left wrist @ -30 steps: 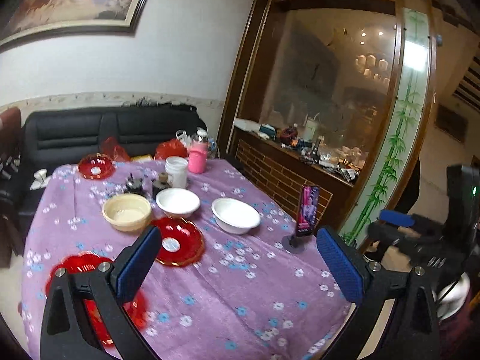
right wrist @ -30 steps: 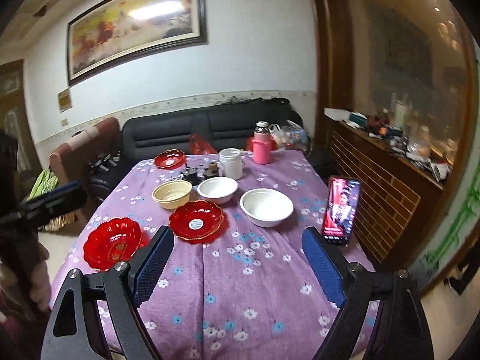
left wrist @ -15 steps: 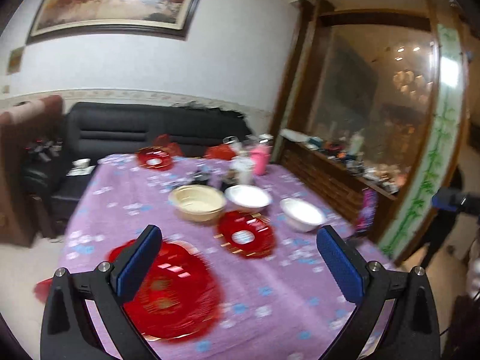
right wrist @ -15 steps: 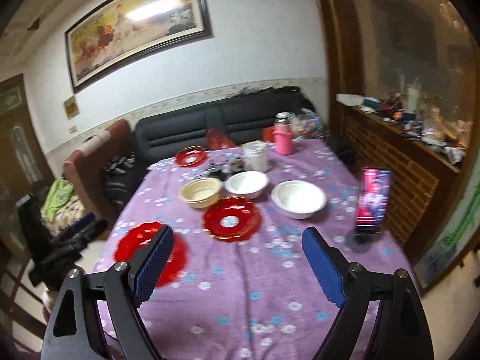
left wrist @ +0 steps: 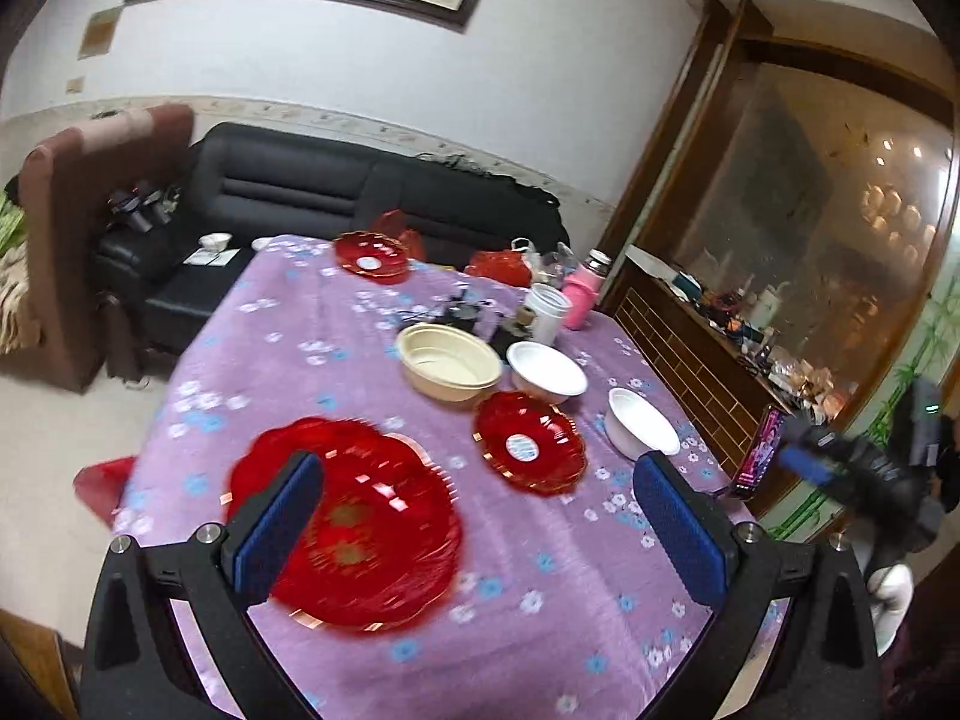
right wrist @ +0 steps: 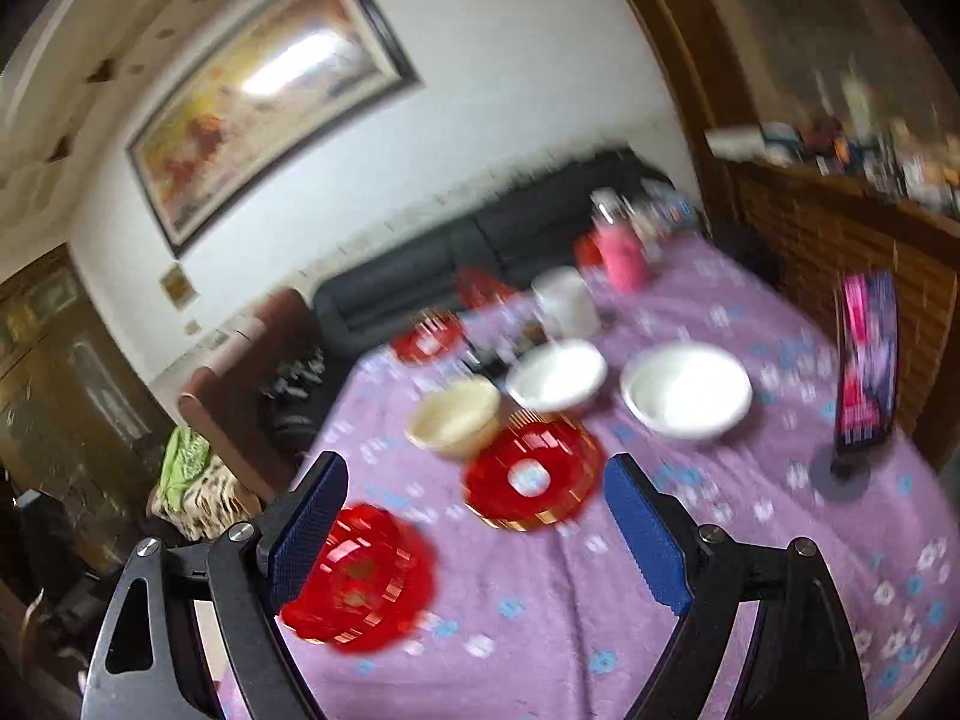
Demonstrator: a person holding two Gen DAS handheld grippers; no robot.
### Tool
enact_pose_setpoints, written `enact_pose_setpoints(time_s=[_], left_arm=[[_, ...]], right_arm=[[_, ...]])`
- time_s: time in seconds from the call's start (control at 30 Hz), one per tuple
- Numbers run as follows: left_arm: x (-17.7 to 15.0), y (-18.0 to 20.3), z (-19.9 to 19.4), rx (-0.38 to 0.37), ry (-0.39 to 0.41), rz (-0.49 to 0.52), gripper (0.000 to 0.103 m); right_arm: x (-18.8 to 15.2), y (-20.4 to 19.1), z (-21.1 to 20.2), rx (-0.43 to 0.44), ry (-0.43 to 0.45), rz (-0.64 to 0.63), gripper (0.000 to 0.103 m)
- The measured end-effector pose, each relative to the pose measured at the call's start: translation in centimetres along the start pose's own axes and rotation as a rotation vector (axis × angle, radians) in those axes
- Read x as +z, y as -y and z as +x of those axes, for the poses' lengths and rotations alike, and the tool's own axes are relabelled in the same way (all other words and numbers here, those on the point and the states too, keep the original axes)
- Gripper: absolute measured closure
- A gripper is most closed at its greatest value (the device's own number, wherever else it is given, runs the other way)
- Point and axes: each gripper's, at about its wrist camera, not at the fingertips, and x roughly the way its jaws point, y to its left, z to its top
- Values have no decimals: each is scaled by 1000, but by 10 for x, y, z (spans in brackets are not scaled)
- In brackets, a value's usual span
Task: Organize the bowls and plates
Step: 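Move both tools to the red plate with the white sticker, then close both grippers on the gold rim of the stickered red plate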
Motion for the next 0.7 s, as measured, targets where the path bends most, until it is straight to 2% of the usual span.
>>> enact_pose_setpoints(time_s=[0.07,0.2,0.33,0.5,0.6,0.63,0.7], left_arm=[[-4,11,24,29,-16,-9,0],[-15,21,82,56,-117,-115,0],[-15,44,136,102,-195,-125,0],[-11,72,221,149,-267,-105,0],[-11,69,262,210,-293,-123,1],[-13,64,273,235,-306,-138,5],[-16,57,287,264,-334,-151,25]], right_arm=[[0,23,22,-3,-62,27,13],[-1,66,68,5,-154,38,14],[-2,100,112,60,-221,68,14],[-1,109,178,24,-221,56,20],[-4,97,222,-1,-273,10,27],[-7,93,234,1,-292,3,29],[-13,85,250,-18,-301,-34,32]])
